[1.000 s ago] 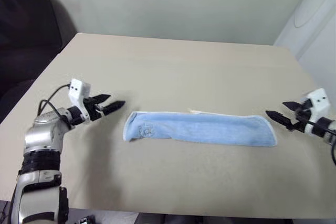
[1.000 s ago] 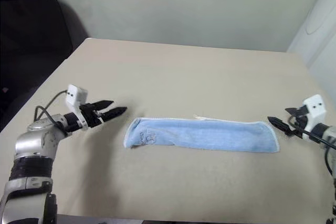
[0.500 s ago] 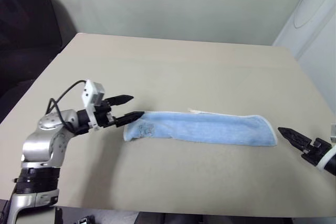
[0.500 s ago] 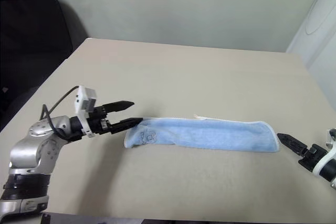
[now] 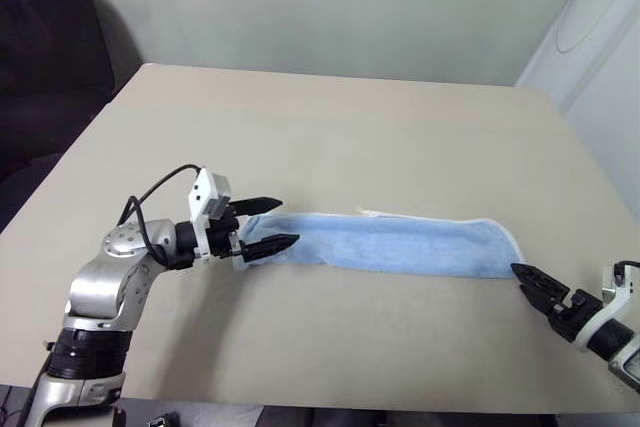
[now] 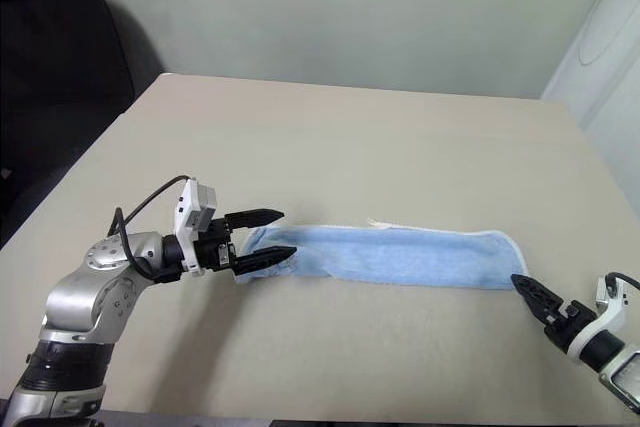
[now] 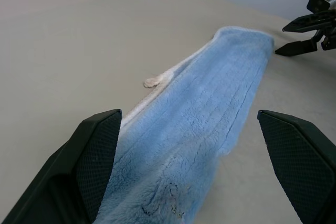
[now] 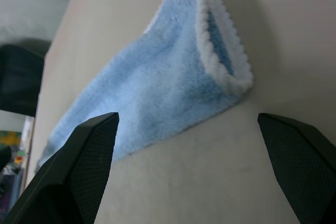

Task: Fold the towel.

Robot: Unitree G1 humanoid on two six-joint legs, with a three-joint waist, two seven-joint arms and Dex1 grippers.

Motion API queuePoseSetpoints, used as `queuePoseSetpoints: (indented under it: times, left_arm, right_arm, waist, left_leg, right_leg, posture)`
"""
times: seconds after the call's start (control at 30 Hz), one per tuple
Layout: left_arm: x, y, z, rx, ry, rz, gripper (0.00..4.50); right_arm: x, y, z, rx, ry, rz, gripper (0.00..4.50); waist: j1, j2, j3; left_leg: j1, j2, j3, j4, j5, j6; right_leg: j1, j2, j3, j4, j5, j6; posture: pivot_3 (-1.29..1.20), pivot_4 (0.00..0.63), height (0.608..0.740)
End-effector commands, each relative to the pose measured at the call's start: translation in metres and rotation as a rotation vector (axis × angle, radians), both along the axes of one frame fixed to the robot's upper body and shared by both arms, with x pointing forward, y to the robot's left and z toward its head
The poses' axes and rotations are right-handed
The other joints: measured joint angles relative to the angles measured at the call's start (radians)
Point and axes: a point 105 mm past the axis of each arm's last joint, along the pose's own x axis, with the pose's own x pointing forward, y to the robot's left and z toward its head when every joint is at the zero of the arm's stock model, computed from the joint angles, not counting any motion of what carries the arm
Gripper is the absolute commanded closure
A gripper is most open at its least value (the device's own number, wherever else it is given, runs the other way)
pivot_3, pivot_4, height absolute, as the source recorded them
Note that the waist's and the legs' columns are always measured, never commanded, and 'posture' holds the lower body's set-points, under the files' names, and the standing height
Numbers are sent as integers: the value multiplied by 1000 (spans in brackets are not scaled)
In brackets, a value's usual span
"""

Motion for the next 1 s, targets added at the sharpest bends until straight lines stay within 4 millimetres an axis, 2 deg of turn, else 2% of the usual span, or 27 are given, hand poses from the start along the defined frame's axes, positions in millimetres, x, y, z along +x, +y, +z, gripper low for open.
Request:
queuePoseSetpoints:
  times: [0.03, 0.3, 0.47, 0.53, 0.6, 0.9, 0.93, 1.0]
  left_arm:
    - [-5, -7, 11, -18, -40, -22, 0]
    - [-6, -12, 12, -21, -49, -26, 0]
    - [-6, -12, 13, -20, -55, -20, 0]
    - [-6, -12, 13, -20, -56, -18, 0]
    - [-6, -12, 13, -21, -56, -15, 0]
    - [-4, -10, 13, -31, -57, 2, 0]
    - [-4, -10, 13, -33, -56, 4, 0]
    - [-4, -10, 12, -35, -55, 6, 0]
  right_arm:
    - [12, 10, 7, 17, -48, 1, 25]
    - [40, 23, -2, 62, -40, -25, 25]
    - [46, 22, -8, 66, -20, -55, 25]
    - [46, 20, -10, 64, -14, -70, 398]
    - [47, 18, -10, 65, -12, -82, 962]
    - [42, 12, 0, 71, -46, -111, 4332]
    - [41, 9, 2, 71, -54, -121, 4481]
    - [39, 6, 5, 68, -62, -135, 4481]
  waist:
    - [0, 0, 0]
    - [-10, -3, -2]
    - [-13, -5, -3]
    - [-13, -6, -4]
    - [-13, -6, -4]
    - [-11, -5, -5]
    - [-11, -6, -5]
    - [-10, -5, -5]
  left_leg:
    - [0, 0, 0, 0, 0, 0]
    - [1, 0, 0, 0, -1, -1]
    - [1, 0, 0, 0, -1, -1]
    - [1, 0, 0, 0, -1, -2]
    - [1, 0, 0, 0, -1, -2]
    - [1, 0, 0, -1, -3, -2]
    - [0, 0, 0, -1, -3, -2]
    - [0, 0, 0, 0, -3, -2]
  right_leg:
    - [0, 0, 0, 0, 0, 0]
    - [-1, 0, 0, 0, 4, -7]
    - [-1, 0, 0, 0, 4, -6]
    - [-1, 0, 0, 0, 4, -6]
    - [-1, 0, 0, 0, 4, -7]
    - [-1, 0, 0, 0, 6, -9]
    - [-1, 0, 0, 0, 6, -9]
    - [-1, 0, 0, -1, 4, -7]
  posture:
    - [0, 150, 740]
    - [0, 150, 740]
    - [0, 150, 740]
    - [0, 150, 740]
    - [0, 150, 740]
    - [0, 150, 740]
    - [0, 150, 740]
    - [0, 150, 740]
